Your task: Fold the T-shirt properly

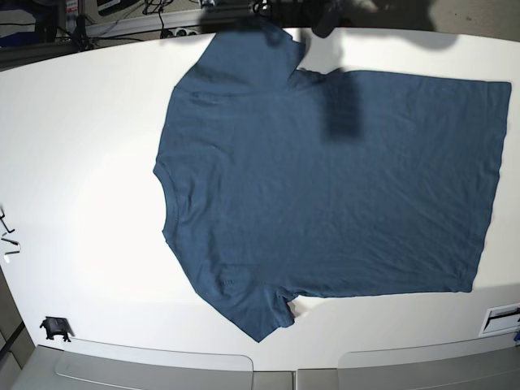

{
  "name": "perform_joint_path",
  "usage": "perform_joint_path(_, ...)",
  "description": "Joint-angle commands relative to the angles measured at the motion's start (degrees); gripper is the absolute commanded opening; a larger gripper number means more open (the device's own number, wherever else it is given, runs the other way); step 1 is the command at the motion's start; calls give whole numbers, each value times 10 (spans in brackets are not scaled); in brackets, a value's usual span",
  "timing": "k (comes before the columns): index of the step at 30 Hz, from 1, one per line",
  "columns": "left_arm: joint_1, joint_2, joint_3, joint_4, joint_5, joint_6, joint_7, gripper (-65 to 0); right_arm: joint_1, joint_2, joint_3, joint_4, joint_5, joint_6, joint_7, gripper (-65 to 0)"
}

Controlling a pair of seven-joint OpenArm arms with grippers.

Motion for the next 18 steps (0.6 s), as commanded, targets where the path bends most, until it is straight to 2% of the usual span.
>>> perform_joint_path(1,24,-10,0,23,-1,1,-7,-650,-17,7,1,25,19,4,10,-650)
perform_joint_path(4,68,-29,0,83,-1,1,-6,-650,-59,28,1,89,69,4,9,-650)
perform_joint_path(8,120,-51,-17,161,-1,1,-4,-650,-115,63,3,174,76,4,10,-650)
perform_joint_path(14,180,-54,-107,264,-15,1,0,-650,-195,106,38,309,76,4,11,-650)
perform_joint_path(18,202,-60,-175,321,-72,0,52,-650,-240,125,83,414,77,17,10,-650)
